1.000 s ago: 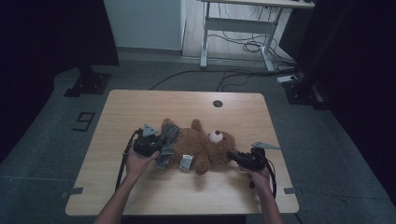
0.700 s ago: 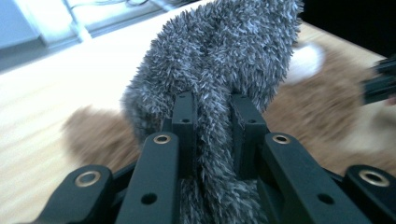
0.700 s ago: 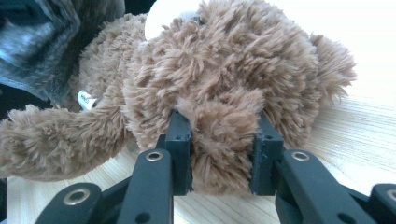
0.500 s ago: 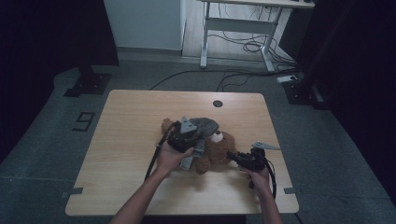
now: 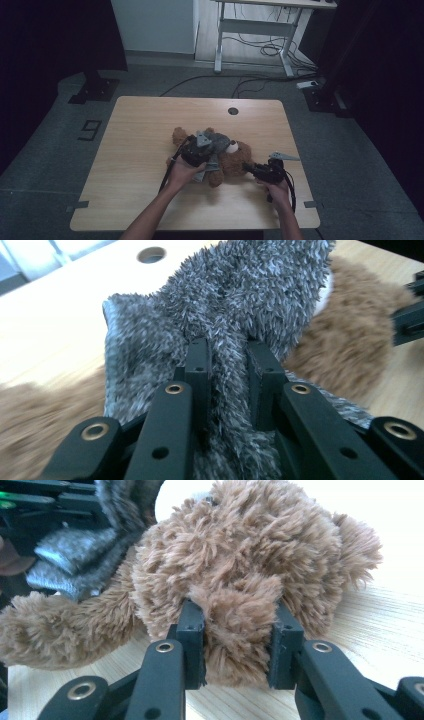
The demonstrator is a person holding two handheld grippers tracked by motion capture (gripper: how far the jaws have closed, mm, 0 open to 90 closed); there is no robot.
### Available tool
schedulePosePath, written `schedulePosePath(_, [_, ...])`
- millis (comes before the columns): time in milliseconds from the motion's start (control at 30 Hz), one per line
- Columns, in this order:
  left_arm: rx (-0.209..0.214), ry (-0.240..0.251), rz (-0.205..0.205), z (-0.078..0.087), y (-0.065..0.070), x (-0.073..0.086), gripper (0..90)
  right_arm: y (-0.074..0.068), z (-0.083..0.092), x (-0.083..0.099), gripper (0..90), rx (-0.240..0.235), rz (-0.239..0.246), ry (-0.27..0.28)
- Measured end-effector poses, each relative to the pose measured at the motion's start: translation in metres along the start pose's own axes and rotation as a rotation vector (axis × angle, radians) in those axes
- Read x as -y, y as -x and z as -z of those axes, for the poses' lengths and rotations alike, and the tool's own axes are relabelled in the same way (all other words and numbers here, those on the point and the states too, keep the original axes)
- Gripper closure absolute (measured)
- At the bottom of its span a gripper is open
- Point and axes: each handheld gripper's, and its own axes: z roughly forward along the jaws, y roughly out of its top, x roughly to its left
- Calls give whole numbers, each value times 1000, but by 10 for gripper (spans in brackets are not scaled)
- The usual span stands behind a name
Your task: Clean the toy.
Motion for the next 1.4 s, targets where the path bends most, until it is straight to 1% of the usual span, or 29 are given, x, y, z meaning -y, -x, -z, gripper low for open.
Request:
schedulePosePath(33, [-13, 5, 10, 4, -6, 2, 743, 0, 0, 0, 669, 0, -1, 0])
schedulePosePath(100, [-22, 6, 37, 10, -17, 8, 743, 1, 0, 0, 669, -1, -1, 0])
schedulePosePath(133, [-28, 8, 57, 14, -24, 14, 743, 1, 0, 0, 669, -2, -3, 1])
schedulePosePath(233, [-54, 2, 97, 21, -41, 31, 742, 1, 0, 0, 669, -1, -1, 0])
schedulePosePath(300, [-63, -12, 137, 24, -53, 45, 743, 1, 0, 0, 669, -2, -5, 2])
schedulePosePath(333, [-57, -17, 157, 24, -58, 53, 743, 1, 0, 0, 669, -3, -5, 2])
schedulePosePath(367, [-54, -23, 166, 23, -60, 60, 744, 1, 0, 1, 669, -5, -7, 1])
schedulePosePath(400, [-58, -39, 168, 21, -61, 70, 745, 1, 0, 1, 670, -5, -7, 0])
schedulePosePath(433, [-60, -44, 169, 19, -61, 78, 747, 1, -1, 1, 670, -6, -7, -2])
schedulePosePath(467, [-55, -38, 176, 18, -62, 84, 749, 1, -2, 1, 670, -4, -3, -5])
schedulePosePath(500, [-50, -36, 186, 17, -63, 87, 749, 1, -2, 2, 670, -2, -2, -4])
schedulePosePath(567, [-51, -46, 193, 19, -67, 87, 748, 0, -2, 2, 670, 0, -4, -5])
schedulePosePath(633, [-59, -42, 192, 24, -69, 83, 747, 0, -2, 1, 670, 2, -4, -5])
schedulePosePath(700, [-68, -18, 183, 32, -69, 74, 747, 1, -2, 1, 670, 4, -5, -6])
schedulePosePath(733, [-65, -6, 180, 35, -68, 70, 747, 1, -2, 1, 670, 4, -6, -7])
schedulePosePath(767, [-51, 14, 182, 39, -66, 65, 746, 1, -2, 1, 670, 3, -7, -8])
schedulePosePath(800, [-27, 43, 181, 45, -62, 57, 746, 2, -2, 1, 670, 2, -8, -8])
schedulePosePath(833, [-18, 57, 173, 47, -58, 51, 746, 1, -2, 1, 670, 4, -8, -5])
schedulePosePath(900, [5, 87, 125, 50, -41, 35, 746, 0, -2, 1, 670, 7, -6, -5])
schedulePosePath(967, [25, 96, 91, 47, -27, 21, 746, 0, -2, 1, 669, 9, -5, -6])
schedulePosePath(1033, [47, 89, 56, 36, -10, 5, 745, 0, -2, 1, 670, 10, -3, -7])
schedulePosePath(1067, [54, 84, 50, 31, -5, 0, 745, 0, -2, 1, 669, 12, -2, -7])
schedulePosePath(1133, [69, 63, 40, 16, 6, -10, 745, -1, -2, 1, 669, 16, 2, -8])
schedulePosePath(1167, [74, 45, 35, 5, 12, -14, 745, -1, -2, 1, 669, 16, 3, -8])
schedulePosePath(1233, [70, 6, 19, -10, 19, -17, 744, -1, -2, 0, 669, 17, 5, -7])
schedulePosePath(1267, [57, -23, 13, -22, 22, -16, 744, -1, -2, 0, 669, 17, 2, -6])
schedulePosePath(1300, [51, -32, 10, -29, 24, -13, 744, -1, -2, 0, 669, 18, 4, -7])
schedulePosePath(1367, [42, -20, -2, -33, 25, -8, 746, 0, -2, 0, 669, 27, 5, -12])
schedulePosePath(1400, [48, -17, 1, -31, 24, -7, 746, 0, -2, 0, 669, 23, 4, -11])
